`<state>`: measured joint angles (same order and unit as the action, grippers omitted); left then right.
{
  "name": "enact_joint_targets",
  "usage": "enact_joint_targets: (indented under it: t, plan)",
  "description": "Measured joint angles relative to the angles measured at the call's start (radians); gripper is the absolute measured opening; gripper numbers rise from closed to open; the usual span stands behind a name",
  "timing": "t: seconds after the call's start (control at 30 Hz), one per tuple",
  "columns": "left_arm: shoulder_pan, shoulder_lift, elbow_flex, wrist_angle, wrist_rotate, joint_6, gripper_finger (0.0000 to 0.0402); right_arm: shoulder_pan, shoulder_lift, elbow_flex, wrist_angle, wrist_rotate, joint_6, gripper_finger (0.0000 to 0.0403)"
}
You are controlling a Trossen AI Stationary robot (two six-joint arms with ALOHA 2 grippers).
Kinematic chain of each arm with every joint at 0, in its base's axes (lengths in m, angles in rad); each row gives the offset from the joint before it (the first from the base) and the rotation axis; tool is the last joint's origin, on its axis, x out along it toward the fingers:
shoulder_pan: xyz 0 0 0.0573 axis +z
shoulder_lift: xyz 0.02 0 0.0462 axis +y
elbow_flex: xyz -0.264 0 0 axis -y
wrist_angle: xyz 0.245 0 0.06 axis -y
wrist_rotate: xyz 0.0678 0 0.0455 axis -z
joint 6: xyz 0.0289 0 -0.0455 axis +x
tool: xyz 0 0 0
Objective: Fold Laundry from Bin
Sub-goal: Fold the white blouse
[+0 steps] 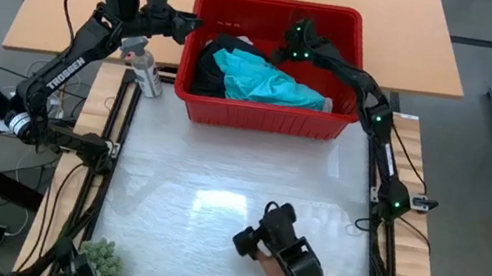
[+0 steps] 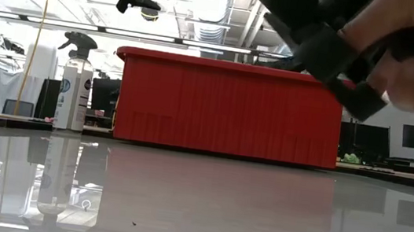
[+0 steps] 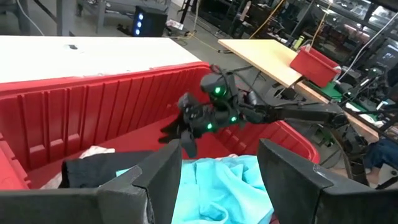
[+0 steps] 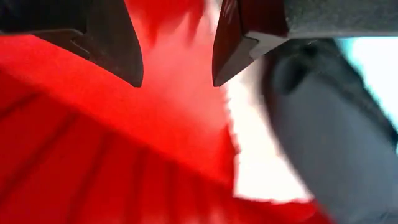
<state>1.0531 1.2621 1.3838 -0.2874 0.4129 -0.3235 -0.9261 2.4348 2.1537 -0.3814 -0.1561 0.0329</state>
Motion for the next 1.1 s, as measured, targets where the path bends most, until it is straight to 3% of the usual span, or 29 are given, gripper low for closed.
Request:
enact_joint_targets:
  t: [0.33,0.5,0.63,0.77,0.87,1.0,1.1]
  plan:
    - [0.0,0.0,0.0,-0.016,-0.002,0.007,0.0199,0.045,0.008,0.0,-0.004,-0.297,-0.06,0.0214]
    - [0.0,0.0,0.0,-0.015,-0.002,0.011,0.0199,0.081,0.008,0.0,-0.068,-0.303,-0.135,0.0205]
    - [0.0,0.0,0.0,-0.015,-0.002,0.016,0.0199,0.125,0.008,0.0,-0.128,-0.226,-0.224,0.0148]
    - [0.0,0.0,0.0,-0.013,-0.014,0.015,0.0199,0.145,-0.001,-0.001,-0.121,-0.164,-0.245,0.0029]
    - [0.0,0.0,0.0,-0.013,-0.02,0.015,0.0199,0.141,-0.033,0.03,-0.109,-0.084,-0.244,0.0018]
    - [0.0,0.0,0.0,-0.013,-0.039,0.016,0.0199,0.091,-0.068,0.192,-0.172,0.074,-0.268,0.0017]
    - [0.0,0.0,0.0,-0.01,-0.061,0.016,0.0199,0.029,-0.151,0.152,-0.123,0.247,-0.268,0.0017]
